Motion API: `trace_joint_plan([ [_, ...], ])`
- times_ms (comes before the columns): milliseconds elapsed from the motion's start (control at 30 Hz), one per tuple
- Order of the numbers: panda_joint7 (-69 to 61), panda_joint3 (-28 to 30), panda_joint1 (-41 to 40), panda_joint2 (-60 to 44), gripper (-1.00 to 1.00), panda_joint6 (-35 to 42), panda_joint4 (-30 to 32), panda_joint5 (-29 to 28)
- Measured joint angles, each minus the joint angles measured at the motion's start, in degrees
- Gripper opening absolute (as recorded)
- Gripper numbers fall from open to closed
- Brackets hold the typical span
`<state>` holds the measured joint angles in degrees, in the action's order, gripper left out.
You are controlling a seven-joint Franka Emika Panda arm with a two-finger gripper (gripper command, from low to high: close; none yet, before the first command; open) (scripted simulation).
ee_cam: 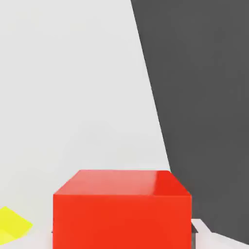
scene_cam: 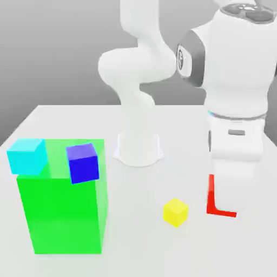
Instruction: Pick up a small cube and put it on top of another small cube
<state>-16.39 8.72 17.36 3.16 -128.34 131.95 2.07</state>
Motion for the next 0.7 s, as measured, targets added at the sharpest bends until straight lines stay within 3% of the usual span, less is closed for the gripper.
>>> trace_joint_plan([
  [300,8.2,6.7,-12.8,16.7,-1.00,12.8,3.0,-7.3],
  [433,8.7,8.0,-14.3,15.4,-1.00,6.3,8.2,-8.0],
  [467,8.7,8.1,-14.3,14.9,1.00,4.8,9.1,-8.0],
  [700,8.8,8.1,-14.4,15.0,1.00,4.9,9.1,-8.2],
])
